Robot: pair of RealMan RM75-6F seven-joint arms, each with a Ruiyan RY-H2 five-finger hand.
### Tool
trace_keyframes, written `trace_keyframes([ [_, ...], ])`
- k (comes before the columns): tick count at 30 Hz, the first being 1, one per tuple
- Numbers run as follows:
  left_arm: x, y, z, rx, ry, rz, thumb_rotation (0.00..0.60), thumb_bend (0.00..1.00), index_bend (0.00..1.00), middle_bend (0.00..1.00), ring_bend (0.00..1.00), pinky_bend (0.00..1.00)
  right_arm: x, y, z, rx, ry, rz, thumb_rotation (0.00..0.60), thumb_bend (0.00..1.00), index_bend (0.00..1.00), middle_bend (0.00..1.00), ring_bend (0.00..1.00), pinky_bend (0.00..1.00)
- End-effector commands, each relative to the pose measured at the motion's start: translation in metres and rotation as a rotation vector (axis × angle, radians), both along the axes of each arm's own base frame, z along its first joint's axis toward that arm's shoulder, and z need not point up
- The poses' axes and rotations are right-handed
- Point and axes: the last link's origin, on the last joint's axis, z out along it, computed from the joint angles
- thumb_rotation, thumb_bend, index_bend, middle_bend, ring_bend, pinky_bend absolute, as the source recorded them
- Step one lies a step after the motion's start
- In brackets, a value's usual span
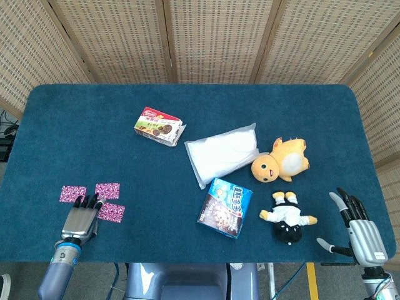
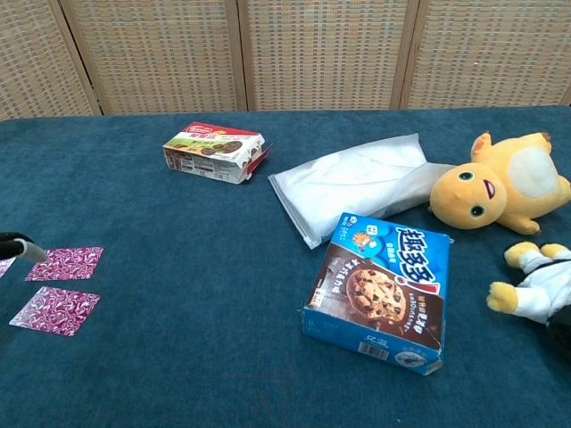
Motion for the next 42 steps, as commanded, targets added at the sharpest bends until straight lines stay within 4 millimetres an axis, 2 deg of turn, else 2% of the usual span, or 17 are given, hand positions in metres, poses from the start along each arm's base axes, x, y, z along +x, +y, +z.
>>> trace_keyframes([
  [1, 0.004, 0.016, 0.015, 0.099, -0.068, -0.038, 0.6, 0.4, 0.1, 0.0, 0.0, 0.0, 0.001, 0.0, -0.001, 0.001, 0.004, 0.003, 0.6, 0.1, 0.04, 0.0, 0.0, 0.0],
  [2, 0.005, 0.022, 0.018, 0.128, -0.082, -0.06, 0.6, 0.32, 0.1, 0.0, 0.0, 0.0, 0.001, 0.0, -0.001, 0.0, 0.004, 0.005, 0.6, 0.1, 0.04, 0.0, 0.0, 0.0],
  [4, 0.006, 0.027, 0.019, 0.154, -0.092, -0.076, 0.6, 0.24, 0.1, 0.0, 0.0, 0.0, 0.001, 0.0, -0.001, -0.001, 0.004, 0.003, 0.6, 0.1, 0.04, 0.0, 0.0, 0.0],
  [8, 0.007, 0.043, 0.019, 0.196, -0.093, -0.094, 0.6, 0.19, 0.1, 0.0, 0.0, 0.0, 0.0, 0.0, -0.001, -0.001, 0.004, 0.0, 0.6, 0.11, 0.04, 0.0, 0.0, 0.0],
  [15, 0.01, 0.069, 0.011, 0.213, -0.041, -0.077, 0.6, 0.19, 0.18, 0.0, 0.0, 0.0, -0.002, -0.002, -0.002, 0.008, -0.004, -0.009, 0.6, 0.1, 0.04, 0.0, 0.0, 0.0],
  [18, 0.01, 0.073, 0.006, 0.207, -0.026, -0.073, 0.6, 0.19, 0.21, 0.0, 0.0, 0.0, -0.002, -0.002, -0.003, 0.014, -0.005, -0.009, 0.6, 0.11, 0.04, 0.0, 0.0, 0.0],
  [23, 0.009, 0.079, -0.004, 0.195, -0.003, -0.068, 0.6, 0.2, 0.22, 0.0, 0.0, 0.0, -0.002, -0.002, -0.007, 0.031, -0.002, -0.006, 0.6, 0.11, 0.04, 0.0, 0.0, 0.0],
  [26, 0.009, 0.084, -0.019, 0.177, 0.018, -0.058, 0.6, 0.2, 0.22, 0.0, 0.0, 0.0, -0.003, -0.003, -0.009, 0.043, -0.004, -0.01, 0.6, 0.1, 0.04, 0.0, 0.0, 0.0],
  [33, 0.013, 0.089, -0.038, 0.155, 0.046, -0.06, 0.6, 0.2, 0.25, 0.0, 0.0, 0.0, -0.004, -0.004, -0.008, 0.042, -0.017, -0.015, 0.6, 0.11, 0.04, 0.0, 0.0, 0.0],
  [42, 0.013, 0.098, -0.044, 0.155, 0.063, -0.041, 0.6, 0.2, 0.3, 0.0, 0.0, 0.0, -0.007, -0.005, -0.007, 0.043, -0.03, -0.022, 0.6, 0.1, 0.04, 0.0, 0.0, 0.0],
])
